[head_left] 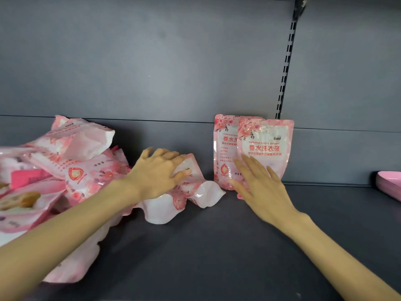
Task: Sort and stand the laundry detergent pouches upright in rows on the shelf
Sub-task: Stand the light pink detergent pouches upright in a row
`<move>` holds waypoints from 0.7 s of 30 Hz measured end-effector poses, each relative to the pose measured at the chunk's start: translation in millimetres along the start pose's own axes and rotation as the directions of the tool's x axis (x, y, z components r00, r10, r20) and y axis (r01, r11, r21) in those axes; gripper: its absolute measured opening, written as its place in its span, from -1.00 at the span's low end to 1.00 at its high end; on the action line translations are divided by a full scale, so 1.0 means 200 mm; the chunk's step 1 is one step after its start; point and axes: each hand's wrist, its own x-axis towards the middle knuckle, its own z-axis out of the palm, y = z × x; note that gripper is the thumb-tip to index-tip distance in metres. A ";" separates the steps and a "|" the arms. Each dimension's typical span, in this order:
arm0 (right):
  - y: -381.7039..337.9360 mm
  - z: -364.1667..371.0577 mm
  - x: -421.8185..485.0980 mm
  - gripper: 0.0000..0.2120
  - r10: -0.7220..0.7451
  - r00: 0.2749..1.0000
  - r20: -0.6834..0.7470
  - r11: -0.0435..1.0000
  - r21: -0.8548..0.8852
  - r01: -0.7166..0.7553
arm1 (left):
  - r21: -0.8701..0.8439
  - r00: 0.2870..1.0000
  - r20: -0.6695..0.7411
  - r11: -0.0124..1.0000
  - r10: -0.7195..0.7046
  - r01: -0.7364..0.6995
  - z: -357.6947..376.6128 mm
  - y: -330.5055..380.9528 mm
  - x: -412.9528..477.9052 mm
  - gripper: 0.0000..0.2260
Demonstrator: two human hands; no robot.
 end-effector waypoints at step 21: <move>-0.58 0.17 0.09 -0.66 -0.254 0.967 -0.024 0.907 0.341 0.247 | 0.062 0.994 0.087 0.995 0.071 -0.076 0.07 -0.20 -0.33 -0.76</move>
